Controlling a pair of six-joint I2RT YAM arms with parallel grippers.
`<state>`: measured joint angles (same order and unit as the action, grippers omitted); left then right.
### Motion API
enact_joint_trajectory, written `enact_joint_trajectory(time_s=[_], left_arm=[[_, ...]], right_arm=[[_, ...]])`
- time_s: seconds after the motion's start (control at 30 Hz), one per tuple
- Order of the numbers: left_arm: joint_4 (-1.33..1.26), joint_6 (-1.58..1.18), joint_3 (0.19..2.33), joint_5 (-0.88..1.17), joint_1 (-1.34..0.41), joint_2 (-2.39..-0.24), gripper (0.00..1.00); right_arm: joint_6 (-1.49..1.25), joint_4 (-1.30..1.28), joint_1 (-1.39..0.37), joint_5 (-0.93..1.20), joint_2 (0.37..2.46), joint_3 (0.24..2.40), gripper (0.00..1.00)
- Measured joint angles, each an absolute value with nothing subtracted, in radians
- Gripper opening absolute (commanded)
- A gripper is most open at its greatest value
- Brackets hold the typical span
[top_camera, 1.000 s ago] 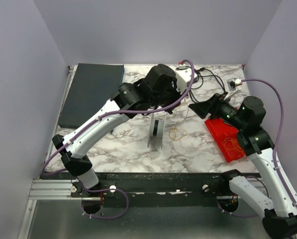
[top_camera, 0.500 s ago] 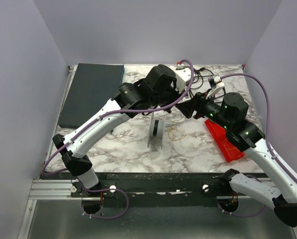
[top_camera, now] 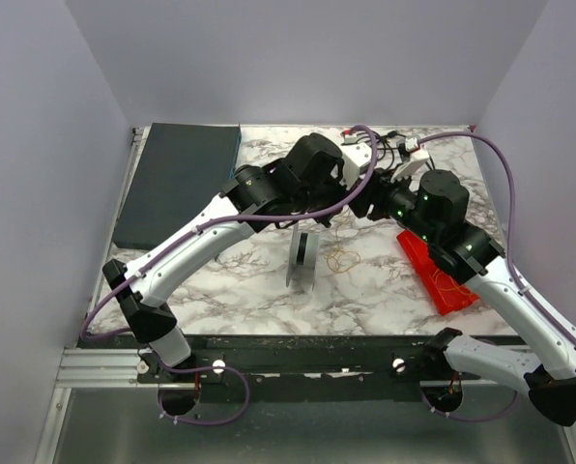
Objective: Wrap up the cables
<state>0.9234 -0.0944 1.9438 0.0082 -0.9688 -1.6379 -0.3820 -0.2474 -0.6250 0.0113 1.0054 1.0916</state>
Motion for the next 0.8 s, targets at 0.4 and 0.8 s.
enact_joint_trajectory(time_s=[0.4,0.8], left_arm=[[0.921,-0.109,1.911,0.038,-0.949,-1.603,0.00],[0.955,-0.098,1.913,0.099,-0.920,-1.592,0.00]], right_arm=[[-0.356,-0.247,-0.669,-0.018,1.032,1.109,0.45],[-0.342,-0.249,-0.673,-0.017,1.027,1.109,0.45]])
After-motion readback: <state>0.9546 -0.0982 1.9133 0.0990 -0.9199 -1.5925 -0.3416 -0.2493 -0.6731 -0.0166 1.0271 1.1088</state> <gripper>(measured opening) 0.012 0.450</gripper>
